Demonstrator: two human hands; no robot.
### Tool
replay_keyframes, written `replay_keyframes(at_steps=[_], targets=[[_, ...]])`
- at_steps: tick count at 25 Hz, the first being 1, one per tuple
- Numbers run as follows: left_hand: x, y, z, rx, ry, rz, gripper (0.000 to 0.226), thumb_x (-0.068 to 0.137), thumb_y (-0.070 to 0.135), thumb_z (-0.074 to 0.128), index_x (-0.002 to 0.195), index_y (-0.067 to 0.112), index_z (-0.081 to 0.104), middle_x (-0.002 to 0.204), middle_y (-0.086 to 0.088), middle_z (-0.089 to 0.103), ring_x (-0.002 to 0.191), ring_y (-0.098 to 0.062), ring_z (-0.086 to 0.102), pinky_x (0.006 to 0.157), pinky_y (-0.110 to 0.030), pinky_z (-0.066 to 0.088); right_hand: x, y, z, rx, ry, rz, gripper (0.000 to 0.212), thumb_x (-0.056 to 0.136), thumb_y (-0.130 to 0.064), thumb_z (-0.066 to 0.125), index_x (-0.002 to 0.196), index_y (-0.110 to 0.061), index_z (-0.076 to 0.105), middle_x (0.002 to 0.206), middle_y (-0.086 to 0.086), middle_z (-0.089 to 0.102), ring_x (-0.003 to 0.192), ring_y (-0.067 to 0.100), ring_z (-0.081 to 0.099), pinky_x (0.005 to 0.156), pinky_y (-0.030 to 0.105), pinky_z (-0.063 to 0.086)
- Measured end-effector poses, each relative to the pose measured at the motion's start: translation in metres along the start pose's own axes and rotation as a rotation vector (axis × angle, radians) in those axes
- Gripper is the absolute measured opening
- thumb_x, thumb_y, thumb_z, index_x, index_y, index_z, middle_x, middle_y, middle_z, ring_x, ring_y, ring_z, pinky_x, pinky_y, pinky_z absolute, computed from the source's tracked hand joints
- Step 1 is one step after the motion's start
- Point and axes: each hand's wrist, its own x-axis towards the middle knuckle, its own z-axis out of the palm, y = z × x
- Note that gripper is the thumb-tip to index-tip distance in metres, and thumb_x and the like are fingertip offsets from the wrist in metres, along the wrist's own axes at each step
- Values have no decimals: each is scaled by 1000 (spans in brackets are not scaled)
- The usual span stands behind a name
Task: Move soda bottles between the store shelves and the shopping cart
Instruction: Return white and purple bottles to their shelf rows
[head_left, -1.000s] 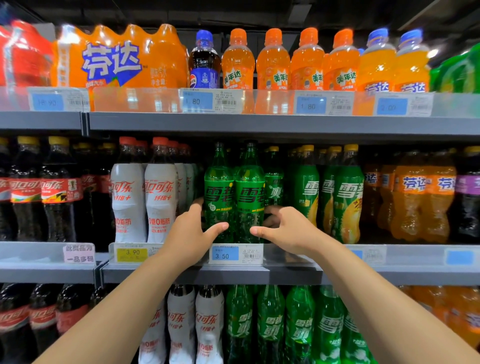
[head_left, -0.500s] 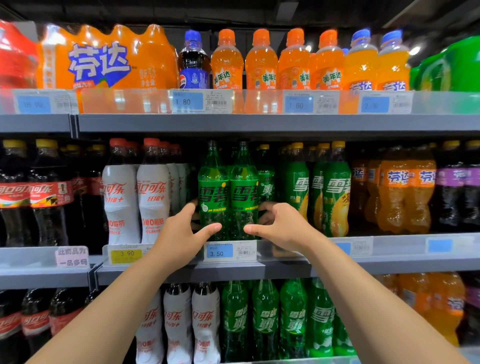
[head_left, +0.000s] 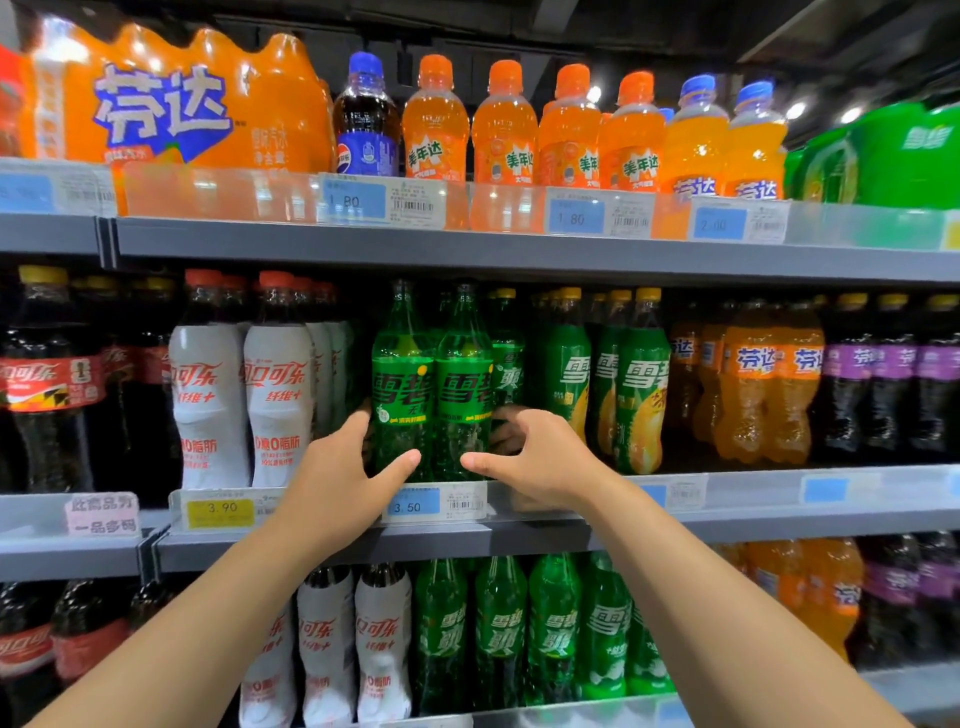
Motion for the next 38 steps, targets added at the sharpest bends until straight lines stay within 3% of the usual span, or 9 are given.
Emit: replay_keyframes(at_steps=[6, 9, 13, 15, 18, 21, 25, 30, 38], targets=[[-55, 40, 20, -8, 440, 99, 56, 91, 32, 63, 139, 9, 46, 143, -7, 47, 133, -22, 41, 113, -32, 28, -42, 25, -36, 294, 553, -190, 34, 91, -24, 73, 121, -23, 60, 112, -14, 64, 107, -1, 62, 86, 19, 56], [-62, 87, 50, -96, 419, 409, 35, 87, 31, 58, 116, 13, 55, 123, 4, 52, 118, -12, 48, 108, -18, 31, -53, 61, -76, 148, 702, -98, 39, 88, -20, 75, 122, -19, 56, 117, -5, 59, 109, 10, 59, 92, 28, 55], [-14, 159, 100, -127, 111, 413, 39, 91, 31, 64, 125, 17, 52, 120, 8, 49, 111, -6, 48, 94, -15, 36, -32, 103, -117, 24, 539, 251, 74, 80, -35, 82, 140, -17, 42, 135, 5, 52, 114, 16, 50, 86, 26, 47], [24, 177, 122, -91, 18, 256, 53, 91, 34, 67, 135, 16, 45, 125, 3, 49, 110, -12, 51, 91, -24, 41, -18, 118, -125, 60, 381, 309, 87, 78, -38, 84, 148, -22, 34, 140, 6, 53, 112, 18, 54, 78, 21, 47], [75, 191, 143, -52, -43, -93, 72, 89, 36, 71, 146, 15, 31, 147, -13, 42, 122, -31, 55, 97, -38, 49, 3, 134, -128, 196, 238, 298, 98, 74, -41, 88, 151, -22, 31, 142, 6, 55, 124, 27, 57, 98, 40, 53], [100, 185, 161, -50, 33, -189, 88, 86, 31, 77, 151, 16, 19, 155, -11, 32, 130, -33, 50, 101, -39, 45, 19, 146, -126, 211, 220, 277, 81, 74, -39, 88, 140, -23, 43, 129, -1, 62, 114, 21, 60, 93, 38, 54], [107, 160, 176, -166, 49, -239, 88, 82, 35, 80, 147, 17, 25, 141, -9, 54, 120, -32, 59, 93, -35, 49, 24, 157, -125, 206, 203, 262, 65, 75, -42, 86, 126, -31, 47, 107, -13, 57, 100, 14, 58, 63, 18, 42], [108, 147, 174, -154, 11, -246, 69, 84, 38, 79, 136, 14, 41, 129, -6, 64, 114, -28, 62, 90, -33, 49, 24, 158, -124, 240, 200, 217, 56, 78, -41, 85, 115, -35, 43, 94, -22, 55, 90, 8, 58, 60, 16, 40], [95, 148, 162, -196, -38, -215, 63, 88, 37, 76, 134, 18, 38, 111, 5, 54, 97, -21, 55, 82, -31, 41, 19, 156, -125, 285, 204, 195, 56, 79, -40, 85, 121, -32, 49, 92, -24, 55, 82, 0, 55, 58, 15, 40]])
